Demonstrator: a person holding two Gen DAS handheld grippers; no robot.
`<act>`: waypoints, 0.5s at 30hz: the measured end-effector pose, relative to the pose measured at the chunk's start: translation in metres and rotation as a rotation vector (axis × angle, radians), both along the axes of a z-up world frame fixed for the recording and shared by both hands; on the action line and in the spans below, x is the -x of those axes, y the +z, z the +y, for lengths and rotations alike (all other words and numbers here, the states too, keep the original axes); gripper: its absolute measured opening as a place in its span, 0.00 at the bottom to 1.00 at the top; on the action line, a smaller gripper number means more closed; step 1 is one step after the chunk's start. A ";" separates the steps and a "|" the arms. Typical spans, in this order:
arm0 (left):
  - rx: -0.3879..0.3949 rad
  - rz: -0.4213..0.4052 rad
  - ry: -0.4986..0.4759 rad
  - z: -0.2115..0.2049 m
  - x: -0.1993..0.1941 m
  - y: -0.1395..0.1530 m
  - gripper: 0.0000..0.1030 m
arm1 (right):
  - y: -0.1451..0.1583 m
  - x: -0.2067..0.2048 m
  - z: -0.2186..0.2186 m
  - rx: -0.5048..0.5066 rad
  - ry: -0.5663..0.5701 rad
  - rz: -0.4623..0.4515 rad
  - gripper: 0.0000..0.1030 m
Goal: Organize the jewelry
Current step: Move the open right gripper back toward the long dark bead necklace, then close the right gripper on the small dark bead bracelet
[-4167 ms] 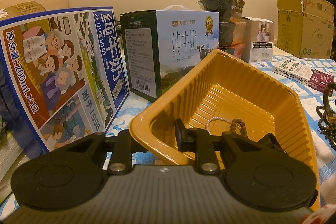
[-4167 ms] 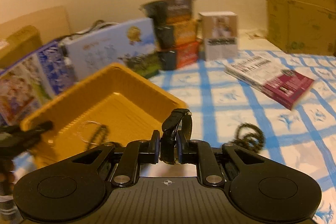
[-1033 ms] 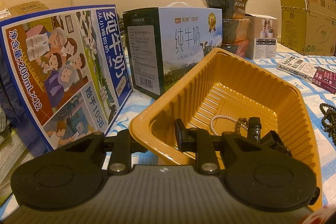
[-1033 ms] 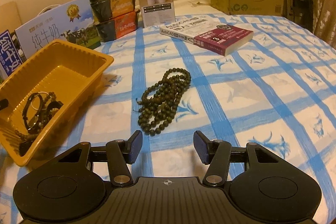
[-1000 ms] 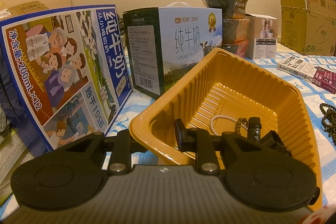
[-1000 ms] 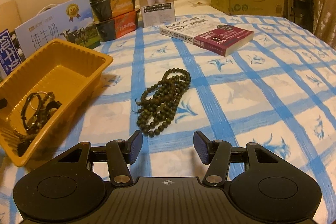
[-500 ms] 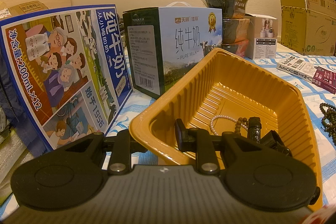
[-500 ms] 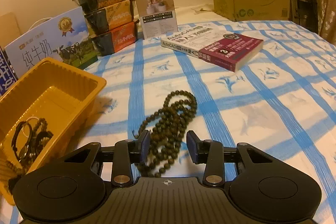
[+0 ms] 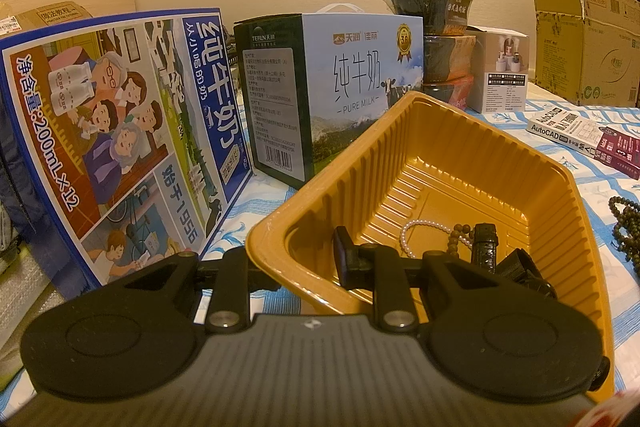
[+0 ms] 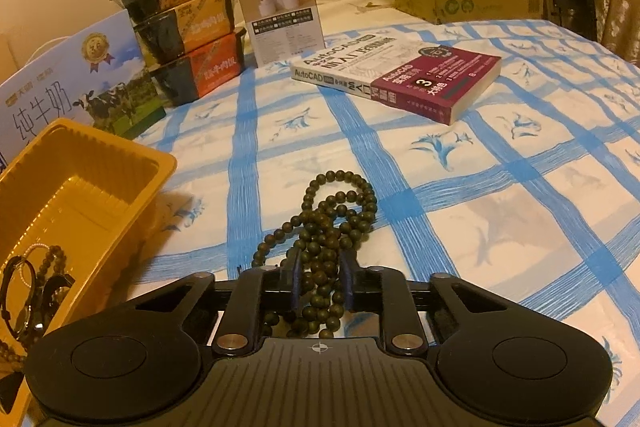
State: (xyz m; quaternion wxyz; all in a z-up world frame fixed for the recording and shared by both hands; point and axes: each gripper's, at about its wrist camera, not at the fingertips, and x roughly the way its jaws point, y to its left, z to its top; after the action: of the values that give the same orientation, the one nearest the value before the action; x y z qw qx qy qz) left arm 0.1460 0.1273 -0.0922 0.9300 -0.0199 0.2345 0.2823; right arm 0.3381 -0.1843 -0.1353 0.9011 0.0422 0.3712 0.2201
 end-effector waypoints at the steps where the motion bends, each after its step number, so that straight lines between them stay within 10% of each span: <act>1: 0.000 0.000 0.000 0.000 0.000 0.000 0.21 | 0.000 0.000 0.000 0.001 0.002 0.000 0.18; 15: -0.001 0.000 -0.001 0.000 0.000 0.000 0.21 | 0.008 0.056 -0.001 -0.055 0.140 0.030 0.06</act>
State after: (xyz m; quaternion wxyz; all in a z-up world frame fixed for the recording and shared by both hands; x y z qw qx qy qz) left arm 0.1460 0.1275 -0.0925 0.9302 -0.0194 0.2342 0.2821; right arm 0.2824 -0.1855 -0.1273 0.8763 0.0443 0.3805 0.2922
